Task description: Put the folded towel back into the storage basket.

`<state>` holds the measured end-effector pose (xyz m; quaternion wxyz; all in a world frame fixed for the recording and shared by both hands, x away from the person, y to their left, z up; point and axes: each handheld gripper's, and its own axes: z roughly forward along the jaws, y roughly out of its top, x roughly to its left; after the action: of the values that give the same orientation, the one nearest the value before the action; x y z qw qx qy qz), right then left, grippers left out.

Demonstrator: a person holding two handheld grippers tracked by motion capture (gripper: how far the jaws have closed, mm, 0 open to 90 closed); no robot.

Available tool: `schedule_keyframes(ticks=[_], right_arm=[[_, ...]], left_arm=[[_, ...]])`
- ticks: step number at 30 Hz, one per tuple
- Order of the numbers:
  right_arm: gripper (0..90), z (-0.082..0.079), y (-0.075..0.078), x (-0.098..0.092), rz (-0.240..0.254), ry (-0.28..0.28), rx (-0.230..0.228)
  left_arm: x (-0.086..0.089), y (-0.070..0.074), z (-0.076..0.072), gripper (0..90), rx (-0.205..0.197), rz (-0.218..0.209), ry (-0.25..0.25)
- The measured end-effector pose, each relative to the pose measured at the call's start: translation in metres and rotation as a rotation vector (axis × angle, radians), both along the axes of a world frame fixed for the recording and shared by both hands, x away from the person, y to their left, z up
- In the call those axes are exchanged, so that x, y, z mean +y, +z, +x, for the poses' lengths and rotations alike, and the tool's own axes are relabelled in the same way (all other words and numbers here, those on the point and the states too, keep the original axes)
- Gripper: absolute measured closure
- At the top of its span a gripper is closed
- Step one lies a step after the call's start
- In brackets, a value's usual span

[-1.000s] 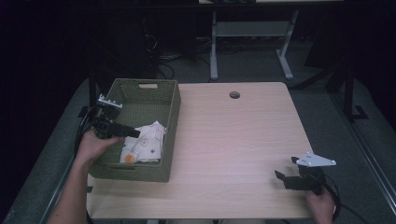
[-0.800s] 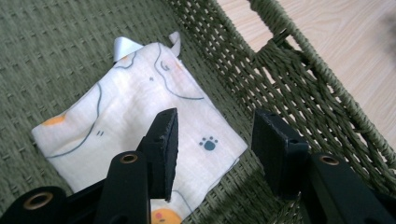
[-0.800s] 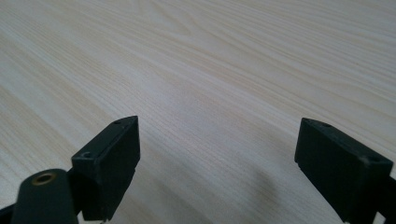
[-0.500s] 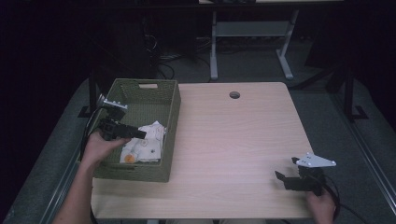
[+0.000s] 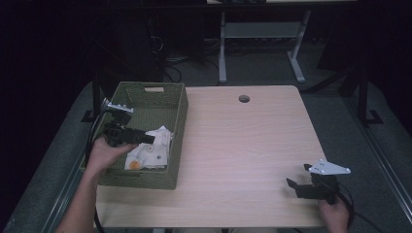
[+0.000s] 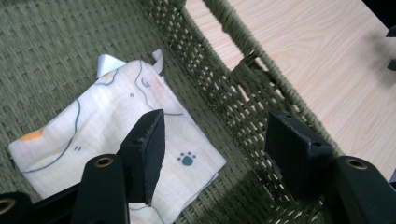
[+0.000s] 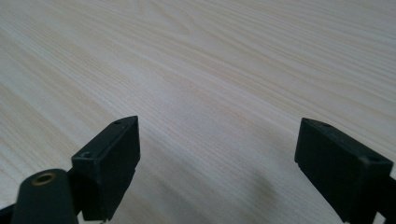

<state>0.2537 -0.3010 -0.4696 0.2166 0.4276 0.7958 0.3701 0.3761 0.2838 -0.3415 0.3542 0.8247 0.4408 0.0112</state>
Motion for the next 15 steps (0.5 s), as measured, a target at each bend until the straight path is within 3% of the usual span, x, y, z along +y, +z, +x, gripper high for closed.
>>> schedule_keyframes(ticks=[15], right_arm=[[13.7, 0.0, 0.0, 0.0, 0.0, -0.003, -0.002]], left_arm=[[-0.02, 0.012, -0.001, 36.1, -0.029, -0.014, -0.031]])
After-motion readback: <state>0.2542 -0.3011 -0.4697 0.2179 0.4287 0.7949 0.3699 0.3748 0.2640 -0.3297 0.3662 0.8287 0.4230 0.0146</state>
